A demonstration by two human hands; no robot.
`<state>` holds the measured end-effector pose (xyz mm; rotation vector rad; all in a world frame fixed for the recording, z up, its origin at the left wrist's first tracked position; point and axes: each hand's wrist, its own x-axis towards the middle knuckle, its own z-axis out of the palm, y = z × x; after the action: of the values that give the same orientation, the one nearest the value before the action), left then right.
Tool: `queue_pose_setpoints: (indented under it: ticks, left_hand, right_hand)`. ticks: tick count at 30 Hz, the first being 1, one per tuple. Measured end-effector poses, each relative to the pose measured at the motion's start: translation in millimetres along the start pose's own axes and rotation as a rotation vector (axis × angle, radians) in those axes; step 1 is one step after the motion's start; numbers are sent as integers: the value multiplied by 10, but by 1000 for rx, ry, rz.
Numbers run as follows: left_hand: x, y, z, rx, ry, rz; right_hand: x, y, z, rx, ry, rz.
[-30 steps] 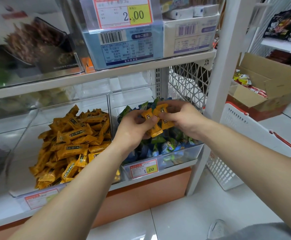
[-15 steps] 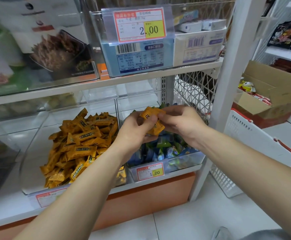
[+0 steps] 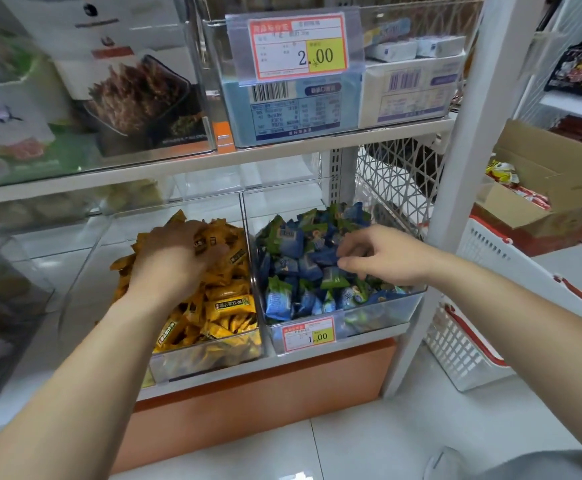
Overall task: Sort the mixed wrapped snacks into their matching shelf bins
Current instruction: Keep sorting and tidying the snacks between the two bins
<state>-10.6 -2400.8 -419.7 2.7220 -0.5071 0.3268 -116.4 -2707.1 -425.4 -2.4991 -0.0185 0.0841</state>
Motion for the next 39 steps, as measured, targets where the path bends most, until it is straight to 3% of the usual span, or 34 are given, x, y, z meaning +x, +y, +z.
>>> queue_pose_setpoints:
  ticks: [3,6,9,13,16,19,22,26,30,35,39]
  left_hand:
    - [-56,225,-47,95,129,96]
    - [-206,652,-4,-29,180,292]
    - [-380,1025,204,-253,-113,425]
    - [-469,1223,595,-314,-547,409]
    - [-392,1271,786,-278,-695,370]
    - [-307,1283,864,-308,-745,353]
    - [-258,1289,919,-215,-802,382]
    - [-201,1298,939,-34,-803,419]
    - [-179,1343,938,31,-807,412]
    - [-230,1343,960,-16,-811,371]
    - [-268,1290,961,-125,-830,323]
  right_hand:
    - [-71,29,-87,-27,-57,6]
    - [-163,44,-139,-21,-252,19]
    - [-220,41,-133,-121,-436,49]
    - [-239,20,-104,-315,-571,103]
    - [-215,56,-27,-258,-534,154]
    - [-163,108,44,-150,-390,171]
    - [-76,178,113,-202,-285,204]
    - [16,210,194,-362,-377,268]
    - [71,223,236,-221,-398,346]
    - [151,240,288,-219,-554,231]
    - [169,253,334,-213,-566,235]
